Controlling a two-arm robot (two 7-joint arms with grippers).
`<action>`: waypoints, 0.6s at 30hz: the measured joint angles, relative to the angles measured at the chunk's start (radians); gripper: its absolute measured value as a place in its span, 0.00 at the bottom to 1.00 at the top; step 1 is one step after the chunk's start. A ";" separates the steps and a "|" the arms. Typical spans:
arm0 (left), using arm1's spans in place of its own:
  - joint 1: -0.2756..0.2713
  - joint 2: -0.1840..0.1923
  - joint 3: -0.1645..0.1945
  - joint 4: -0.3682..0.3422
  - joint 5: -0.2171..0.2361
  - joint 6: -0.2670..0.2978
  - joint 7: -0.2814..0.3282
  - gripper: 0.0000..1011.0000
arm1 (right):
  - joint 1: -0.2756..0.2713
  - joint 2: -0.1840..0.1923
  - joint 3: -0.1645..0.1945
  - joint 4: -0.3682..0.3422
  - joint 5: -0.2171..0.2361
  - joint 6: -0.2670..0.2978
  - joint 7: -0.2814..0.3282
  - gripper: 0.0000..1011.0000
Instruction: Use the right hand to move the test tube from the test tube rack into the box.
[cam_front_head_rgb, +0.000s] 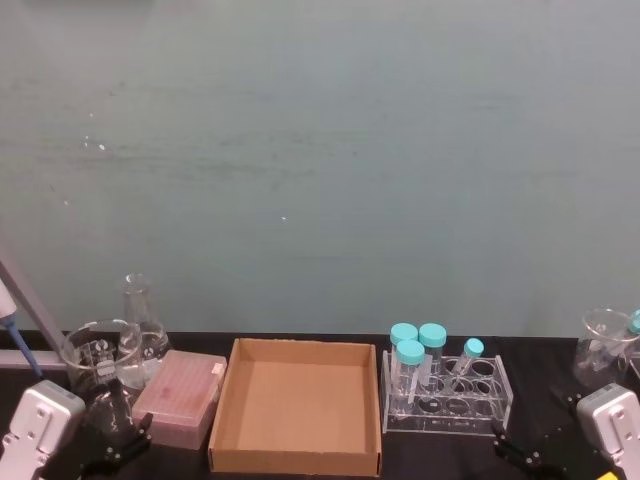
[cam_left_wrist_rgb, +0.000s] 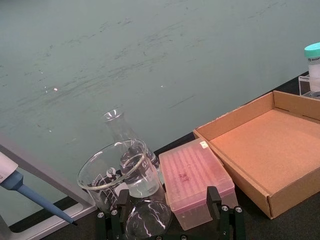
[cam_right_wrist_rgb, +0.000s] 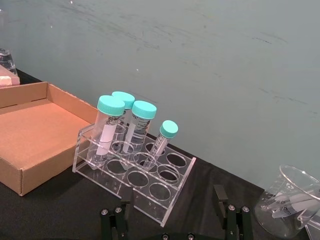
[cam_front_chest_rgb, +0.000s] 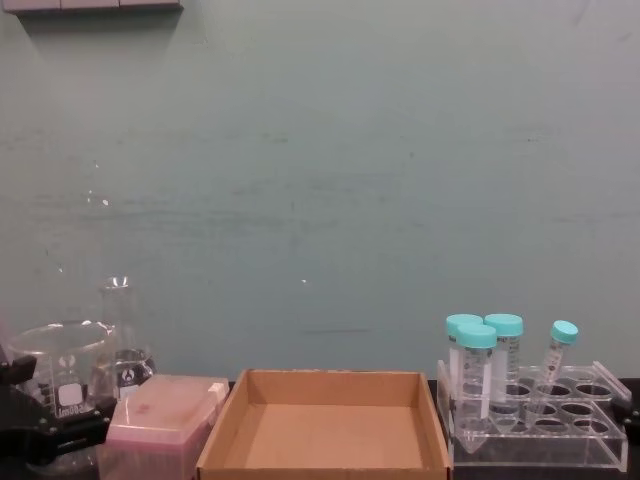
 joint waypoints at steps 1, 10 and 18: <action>0.000 0.000 0.000 0.000 0.000 0.000 0.000 0.99 | 0.000 0.000 0.000 0.000 0.000 0.000 0.000 0.99; 0.000 0.000 0.000 0.000 0.000 0.000 0.000 0.99 | 0.000 0.000 0.000 0.000 0.000 0.000 0.000 0.99; 0.000 0.000 0.000 0.000 0.000 0.000 0.000 0.99 | 0.000 0.000 0.000 0.000 0.000 0.000 0.000 0.99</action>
